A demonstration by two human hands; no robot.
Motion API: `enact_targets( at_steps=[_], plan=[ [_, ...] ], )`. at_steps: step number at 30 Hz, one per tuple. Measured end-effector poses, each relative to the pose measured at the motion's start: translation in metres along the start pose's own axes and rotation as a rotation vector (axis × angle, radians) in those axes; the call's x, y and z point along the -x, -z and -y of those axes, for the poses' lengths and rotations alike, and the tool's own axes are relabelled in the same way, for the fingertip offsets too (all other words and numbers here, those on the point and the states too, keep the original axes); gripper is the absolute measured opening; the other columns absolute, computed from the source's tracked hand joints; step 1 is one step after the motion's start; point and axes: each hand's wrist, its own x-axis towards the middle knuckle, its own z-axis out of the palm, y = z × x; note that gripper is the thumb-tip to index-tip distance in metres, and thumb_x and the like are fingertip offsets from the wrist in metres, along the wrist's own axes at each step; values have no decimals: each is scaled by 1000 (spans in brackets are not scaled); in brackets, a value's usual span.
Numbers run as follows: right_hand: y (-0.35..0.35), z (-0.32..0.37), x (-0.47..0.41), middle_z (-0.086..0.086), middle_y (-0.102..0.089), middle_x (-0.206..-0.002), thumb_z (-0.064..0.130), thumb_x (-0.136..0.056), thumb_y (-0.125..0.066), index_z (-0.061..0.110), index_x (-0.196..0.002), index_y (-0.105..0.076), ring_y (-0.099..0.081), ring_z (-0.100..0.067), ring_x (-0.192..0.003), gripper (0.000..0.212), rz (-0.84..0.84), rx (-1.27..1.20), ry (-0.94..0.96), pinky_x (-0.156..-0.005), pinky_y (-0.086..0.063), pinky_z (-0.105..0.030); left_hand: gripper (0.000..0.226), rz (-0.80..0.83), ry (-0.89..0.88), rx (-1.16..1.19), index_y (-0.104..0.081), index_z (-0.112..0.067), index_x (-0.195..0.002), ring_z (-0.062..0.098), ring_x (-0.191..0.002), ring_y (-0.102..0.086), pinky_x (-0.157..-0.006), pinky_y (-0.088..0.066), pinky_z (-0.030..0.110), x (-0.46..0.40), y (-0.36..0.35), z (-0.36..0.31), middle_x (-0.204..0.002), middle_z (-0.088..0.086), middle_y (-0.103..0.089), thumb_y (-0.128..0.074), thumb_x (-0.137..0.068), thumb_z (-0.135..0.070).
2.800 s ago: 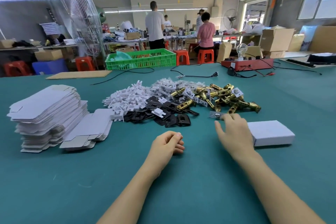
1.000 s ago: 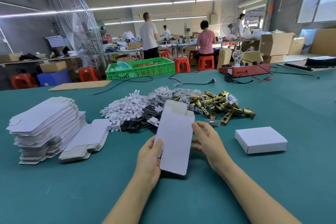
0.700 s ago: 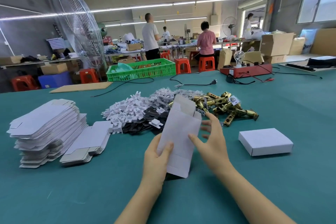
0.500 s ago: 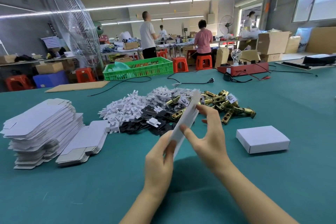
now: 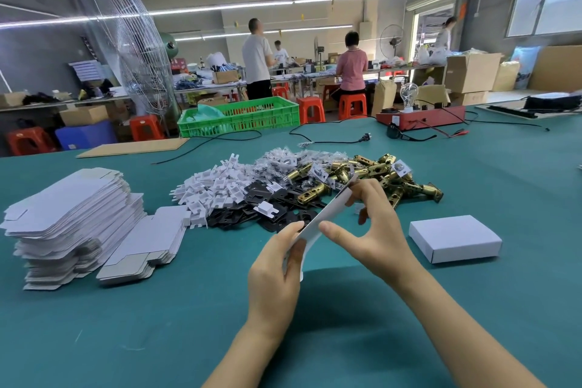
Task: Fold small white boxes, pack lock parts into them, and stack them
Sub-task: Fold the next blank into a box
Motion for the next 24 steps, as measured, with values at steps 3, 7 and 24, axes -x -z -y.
enact_targets(
  at_steps=[3,7,24],
  plan=[
    [-3,3,2,11,-57,-96,31,-71,-79,25,-104,-52,-51,3,-81,43,89,-31,16,-68,-36,-9,24,-48,-69,-66,-68,-11,-112,-16,-97,-56,-84,-41,4,-2,2,3,-104,-21,-64,-61,-90,-14],
    [-4,4,-1,19,-55,-89,20,-76,-79,16,-103,-61,-49,5,-74,32,115,133,49,-62,-33,-10,26,-127,-171,-181,-66,-7,-114,8,-91,-61,-80,-46,17,-8,5,6,-102,2,-71,-59,-92,-17],
    [-21,6,1,9,-36,-59,25,-86,-68,19,-70,-40,-37,-15,-61,32,278,-13,-345,-61,-41,-42,100,-14,-353,-928,-42,2,-138,34,-126,-41,-110,-14,65,-14,3,15,-132,15,-40,-73,-66,-59]
  ],
)
